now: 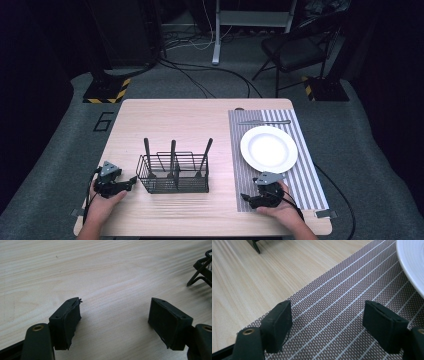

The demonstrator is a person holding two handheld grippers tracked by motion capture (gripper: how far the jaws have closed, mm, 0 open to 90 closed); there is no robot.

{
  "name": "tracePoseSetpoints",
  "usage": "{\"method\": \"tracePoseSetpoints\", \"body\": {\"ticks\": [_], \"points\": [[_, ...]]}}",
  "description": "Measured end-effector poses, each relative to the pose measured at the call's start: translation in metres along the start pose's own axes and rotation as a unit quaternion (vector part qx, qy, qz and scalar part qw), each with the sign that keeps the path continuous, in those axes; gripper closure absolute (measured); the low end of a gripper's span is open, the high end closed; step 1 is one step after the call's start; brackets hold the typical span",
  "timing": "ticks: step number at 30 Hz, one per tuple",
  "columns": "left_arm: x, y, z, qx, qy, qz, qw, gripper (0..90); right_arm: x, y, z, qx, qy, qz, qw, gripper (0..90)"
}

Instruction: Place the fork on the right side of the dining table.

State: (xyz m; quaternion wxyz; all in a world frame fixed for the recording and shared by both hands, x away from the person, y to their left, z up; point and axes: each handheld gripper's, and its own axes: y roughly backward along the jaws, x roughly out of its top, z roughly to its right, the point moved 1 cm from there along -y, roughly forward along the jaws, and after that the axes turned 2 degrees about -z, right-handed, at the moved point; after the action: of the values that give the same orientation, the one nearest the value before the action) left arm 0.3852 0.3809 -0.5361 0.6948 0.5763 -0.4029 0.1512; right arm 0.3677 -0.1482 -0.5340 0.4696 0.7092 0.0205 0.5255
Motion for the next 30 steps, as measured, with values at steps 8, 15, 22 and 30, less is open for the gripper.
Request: {"method": "tracePoseSetpoints", "body": {"ticks": [8,15,22,30], "points": [[0.0002,0.0001,0.0005,-0.001,-0.001,-0.003,1.0,24.0,0.0016,-0.0017,-0.0018,-0.006,-0.015,-0.002,0.9999,20.5],[0.0004,0.0,-0.0002,-0.005,-0.002,-0.004,1.0,23.3,0.0018,-0.0023,-0.0035,-0.011,-0.012,-0.003,0.9999,20.4],[0.0004,0.0,-0.0002,-0.005,-0.002,-0.004,1.0,23.3,0.0017,-0.0018,-0.0049,-0.016,-0.016,0.0,0.9997,21.9],[0.0003,-0.0005,0.0,-0.004,-0.002,-0.001,1.0,23.3,0.0026,0.0012,-0.0034,-0.017,-0.023,-0.001,0.9996,32.9]]}}
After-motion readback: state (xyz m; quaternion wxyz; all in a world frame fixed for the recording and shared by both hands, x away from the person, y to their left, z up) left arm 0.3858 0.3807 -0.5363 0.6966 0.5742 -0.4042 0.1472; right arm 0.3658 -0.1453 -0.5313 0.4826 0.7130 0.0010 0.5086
